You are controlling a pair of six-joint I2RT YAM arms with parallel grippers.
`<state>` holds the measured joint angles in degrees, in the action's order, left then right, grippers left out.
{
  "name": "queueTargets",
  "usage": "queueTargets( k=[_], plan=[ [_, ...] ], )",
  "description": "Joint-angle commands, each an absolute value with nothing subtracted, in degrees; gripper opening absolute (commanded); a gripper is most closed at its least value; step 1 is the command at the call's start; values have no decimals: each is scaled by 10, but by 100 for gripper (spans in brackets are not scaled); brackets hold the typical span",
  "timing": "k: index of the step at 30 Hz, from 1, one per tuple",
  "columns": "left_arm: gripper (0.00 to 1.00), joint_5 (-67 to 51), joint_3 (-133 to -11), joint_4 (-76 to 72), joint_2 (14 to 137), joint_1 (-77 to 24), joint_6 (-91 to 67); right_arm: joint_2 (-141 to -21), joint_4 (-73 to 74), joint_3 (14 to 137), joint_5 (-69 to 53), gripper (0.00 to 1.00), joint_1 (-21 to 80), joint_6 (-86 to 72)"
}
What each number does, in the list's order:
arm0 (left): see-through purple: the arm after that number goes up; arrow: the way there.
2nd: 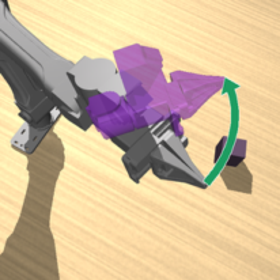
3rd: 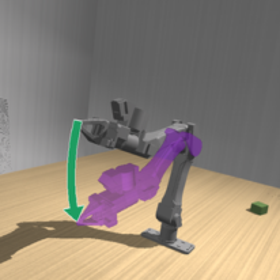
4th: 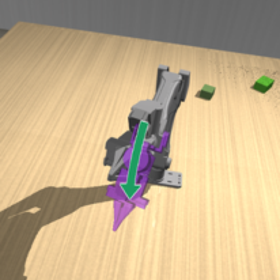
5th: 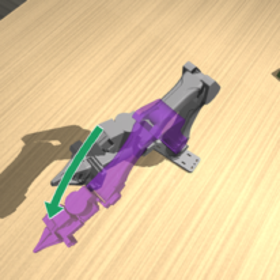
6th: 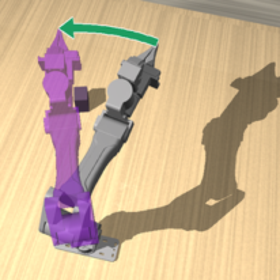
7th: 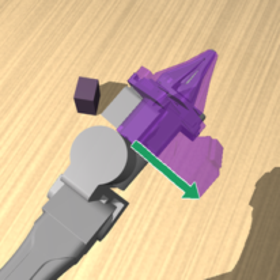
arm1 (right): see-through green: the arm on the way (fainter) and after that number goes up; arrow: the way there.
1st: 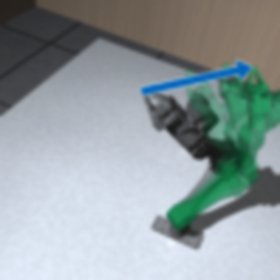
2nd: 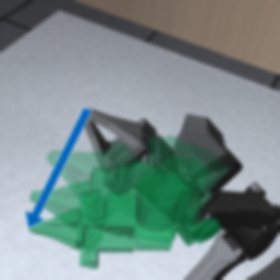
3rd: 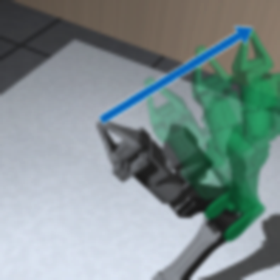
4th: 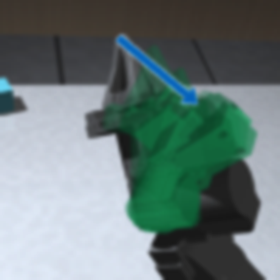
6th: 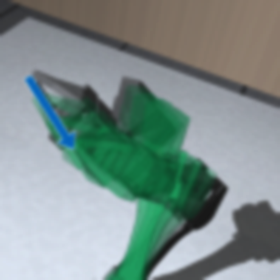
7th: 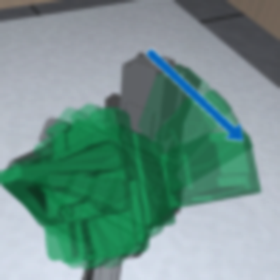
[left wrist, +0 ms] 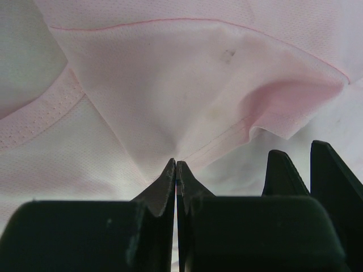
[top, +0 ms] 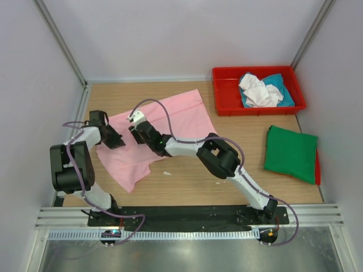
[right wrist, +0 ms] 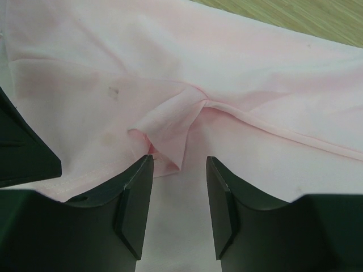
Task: Fold and stack the t-shirts
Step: Fold the tshirt
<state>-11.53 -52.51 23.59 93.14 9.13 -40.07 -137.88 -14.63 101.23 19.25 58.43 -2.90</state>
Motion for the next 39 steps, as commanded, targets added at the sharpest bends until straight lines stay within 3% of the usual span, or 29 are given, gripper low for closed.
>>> queueTargets(
  k=[1,16,22,28,39],
  plan=[
    [0,-106,-527,236,935,93,-400,-1397,-148,1055,184,48,588,-18],
    [0,-97,-529,247,951,93,-401,-1441,-126,1106,203,48,588,-10],
    [0,-85,-533,264,956,93,-399,-1458,-113,1138,226,42,589,-32],
    [0,-81,-534,269,960,93,-399,-1444,-112,1127,267,25,589,-42],
    [0,-76,-536,276,962,93,-400,-1414,-133,1089,294,16,588,-62]
  ],
)
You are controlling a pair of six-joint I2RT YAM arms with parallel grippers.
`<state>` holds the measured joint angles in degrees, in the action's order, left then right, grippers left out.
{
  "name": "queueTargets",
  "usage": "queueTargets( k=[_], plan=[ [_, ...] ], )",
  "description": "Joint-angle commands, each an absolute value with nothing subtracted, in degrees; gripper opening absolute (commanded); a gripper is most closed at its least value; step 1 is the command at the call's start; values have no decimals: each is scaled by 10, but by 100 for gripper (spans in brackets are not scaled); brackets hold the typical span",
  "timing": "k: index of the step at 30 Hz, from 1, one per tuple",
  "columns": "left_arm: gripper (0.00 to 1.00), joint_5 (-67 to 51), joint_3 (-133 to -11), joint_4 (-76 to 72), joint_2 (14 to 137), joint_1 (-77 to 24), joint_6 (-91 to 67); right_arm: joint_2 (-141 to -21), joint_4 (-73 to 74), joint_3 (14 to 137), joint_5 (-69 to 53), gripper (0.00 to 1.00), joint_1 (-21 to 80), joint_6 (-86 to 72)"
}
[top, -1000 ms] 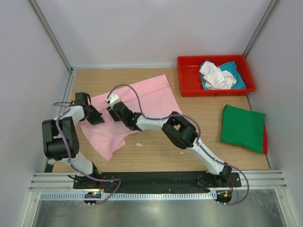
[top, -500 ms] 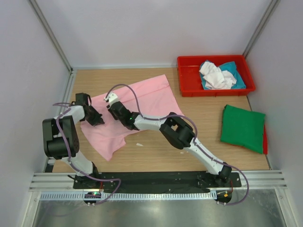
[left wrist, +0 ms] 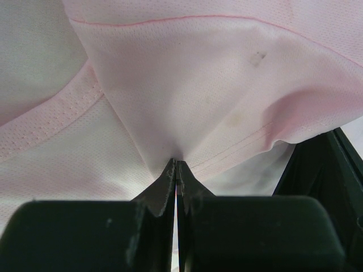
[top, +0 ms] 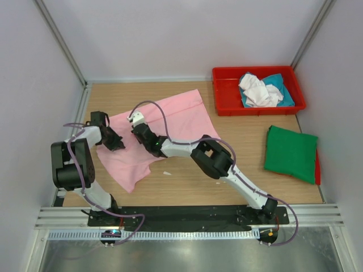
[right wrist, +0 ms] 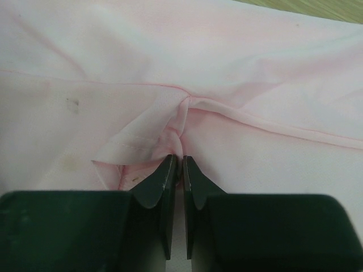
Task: Fold and stack the t-shirts
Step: Fold the tshirt
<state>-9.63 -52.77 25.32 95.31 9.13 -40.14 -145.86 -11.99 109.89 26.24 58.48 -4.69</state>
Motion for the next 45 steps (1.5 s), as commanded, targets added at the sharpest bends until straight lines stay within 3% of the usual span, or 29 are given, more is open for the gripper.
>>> queueTargets(
  k=[1,4,11,18,22,27,32,36,39,44,45],
  plan=[
    [0,-76,-538,277,962,92,-399,-1411,-135,1078,298,15,588,-66],
    [0,-73,-540,279,966,92,-400,-1386,-160,1039,308,15,589,-83],
    [0,-66,-542,283,968,92,-401,-1352,-204,977,288,5,577,-135],
    [0,-65,-544,287,969,88,-399,-1345,-207,967,258,4,572,-141],
    [0,-69,-546,287,972,87,-398,-1345,-234,964,174,23,573,-85],
    [0,-69,-547,287,969,87,-396,-1369,-180,1011,143,25,572,-17],
    [0,-72,-548,286,972,87,-397,-1376,-172,1019,124,36,572,-10],
    [0,-73,-548,287,973,86,-396,-1401,-162,1055,133,37,574,-10],
    [0,-72,-548,286,972,86,-396,-1425,-139,1093,166,36,577,-3],
    [0,-74,-549,287,976,87,-396,-1426,-151,1095,219,24,577,-2],
    [0,-73,-549,288,976,87,-396,-1426,-154,1094,226,17,577,-3]
  ],
)
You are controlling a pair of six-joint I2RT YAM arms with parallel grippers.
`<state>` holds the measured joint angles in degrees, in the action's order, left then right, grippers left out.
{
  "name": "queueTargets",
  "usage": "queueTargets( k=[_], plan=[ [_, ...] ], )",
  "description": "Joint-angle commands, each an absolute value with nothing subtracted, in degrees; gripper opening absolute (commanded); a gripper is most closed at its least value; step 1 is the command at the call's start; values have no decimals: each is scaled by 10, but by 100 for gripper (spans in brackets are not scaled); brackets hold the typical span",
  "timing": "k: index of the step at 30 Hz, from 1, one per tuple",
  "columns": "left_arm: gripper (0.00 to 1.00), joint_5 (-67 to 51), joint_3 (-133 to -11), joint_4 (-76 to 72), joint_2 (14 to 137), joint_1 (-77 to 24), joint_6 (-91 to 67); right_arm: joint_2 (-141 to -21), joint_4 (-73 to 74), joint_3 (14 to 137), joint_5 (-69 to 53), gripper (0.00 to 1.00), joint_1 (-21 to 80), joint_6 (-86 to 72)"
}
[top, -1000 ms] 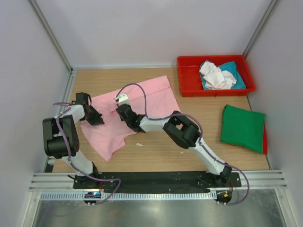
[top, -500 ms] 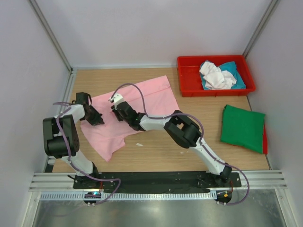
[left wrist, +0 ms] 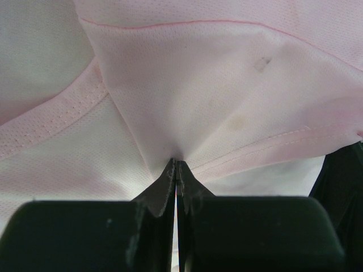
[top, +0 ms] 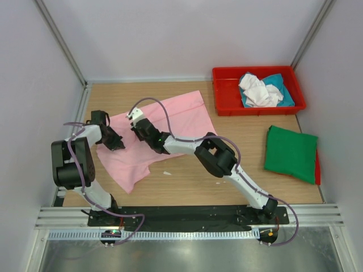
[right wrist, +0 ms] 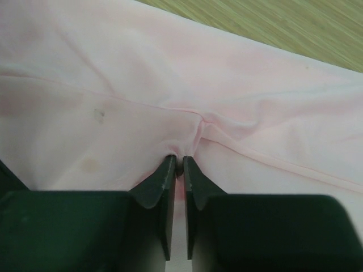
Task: Fold and stack the t-shirts
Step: Fold the tshirt
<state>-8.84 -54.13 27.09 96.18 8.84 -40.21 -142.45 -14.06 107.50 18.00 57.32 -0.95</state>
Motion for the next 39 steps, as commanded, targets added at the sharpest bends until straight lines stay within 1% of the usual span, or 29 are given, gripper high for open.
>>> queueTargets(
  k=[1,3,6,9,19,20,21,23,24,25,26,30,34,36,37,38,39],
  plan=[
    [0,-74,-551,288,977,87,-396,-1423,-156,1092,236,13,577,-2],
    [0,-73,-550,288,977,87,-396,-1417,-156,1080,244,7,577,12],
    [0,-72,-550,289,977,87,-396,-1399,-169,1050,247,3,576,18],
    [0,-69,-551,290,977,87,-396,-1388,-172,1033,245,2,576,28],
    [0,-61,-553,296,973,87,-395,-1359,-161,980,246,2,577,40],
    [0,-62,-555,296,974,87,-394,-1354,-159,977,241,4,576,41],
    [0,-62,-557,296,974,87,-393,-1351,-155,978,235,14,575,41],
    [0,-62,-558,296,971,87,-389,-1335,-122,993,208,20,574,38],
    [0,-63,-559,296,969,87,-389,-1328,-109,999,192,26,570,36],
    [0,-64,-561,296,967,87,-385,-1310,-80,1006,158,29,568,34],
    [0,-65,-562,298,962,87,-383,-1303,-63,1024,134,36,565,26],
    [0,-69,-581,313,941,87,-368,-1276,87,1098,41,40,541,-17],
    [1,-100,-642,336,906,87,-372,-1219,112,1089,31,40,512,-83],
    [7,-112,-695,339,888,86,-381,-1176,116,1058,42,42,489,-126],
    [17,-122,-715,338,885,83,-381,-1164,117,1038,47,43,482,-139],
    [22,-124,-748,339,886,79,-381,-1138,120,1028,67,47,467,-148],
    [25,-126,-765,340,889,75,-382,-1128,125,1019,74,47,459,-155]
  ],
)
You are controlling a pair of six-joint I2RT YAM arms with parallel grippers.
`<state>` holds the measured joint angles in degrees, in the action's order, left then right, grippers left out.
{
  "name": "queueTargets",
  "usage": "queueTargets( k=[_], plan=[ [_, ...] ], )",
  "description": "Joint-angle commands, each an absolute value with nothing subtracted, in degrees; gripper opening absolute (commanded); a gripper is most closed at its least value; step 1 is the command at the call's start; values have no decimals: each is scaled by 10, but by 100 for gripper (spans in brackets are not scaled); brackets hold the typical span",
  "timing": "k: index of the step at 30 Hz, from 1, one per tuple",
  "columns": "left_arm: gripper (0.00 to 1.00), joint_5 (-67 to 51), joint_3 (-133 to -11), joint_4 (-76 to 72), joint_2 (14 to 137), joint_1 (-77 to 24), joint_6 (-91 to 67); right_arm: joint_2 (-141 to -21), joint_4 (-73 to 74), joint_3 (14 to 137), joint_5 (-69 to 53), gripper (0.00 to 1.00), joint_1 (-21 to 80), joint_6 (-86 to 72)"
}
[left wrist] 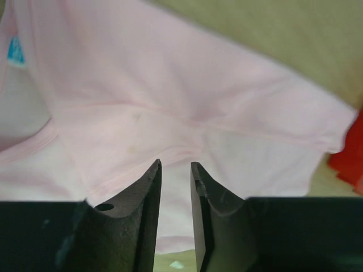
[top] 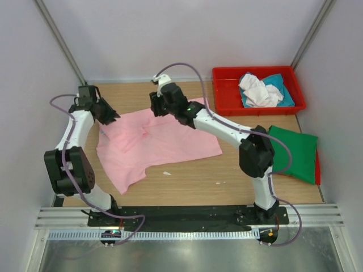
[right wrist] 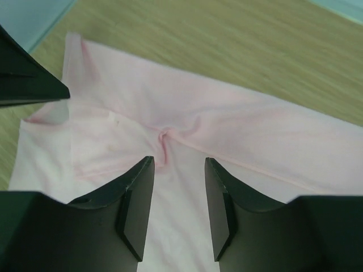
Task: Fold and stack the t-shirts
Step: Fold the tshirt
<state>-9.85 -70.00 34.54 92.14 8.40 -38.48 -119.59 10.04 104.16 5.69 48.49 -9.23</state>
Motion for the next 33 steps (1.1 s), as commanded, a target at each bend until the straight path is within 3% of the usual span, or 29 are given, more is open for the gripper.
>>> queueTargets(
  k=[1,6,11,17,22,33],
  plan=[
    [30,-123,-779,341,891,66,-384,-1118,122,1007,86,47,454,-156],
    [29,-86,-819,308,937,22,-405,-1100,104,954,138,46,409,-178],
    [10,-26,-841,304,1021,-22,-454,-1140,81,958,98,28,358,-215],
    [1,31,-891,345,1109,-17,-469,-1224,81,1015,119,23,339,-172],
    [0,4,-911,366,1145,32,-460,-1297,120,1080,122,21,332,-177],
    [0,-23,-899,405,1165,117,-408,-1336,164,1076,128,20,315,-214]
  ],
)
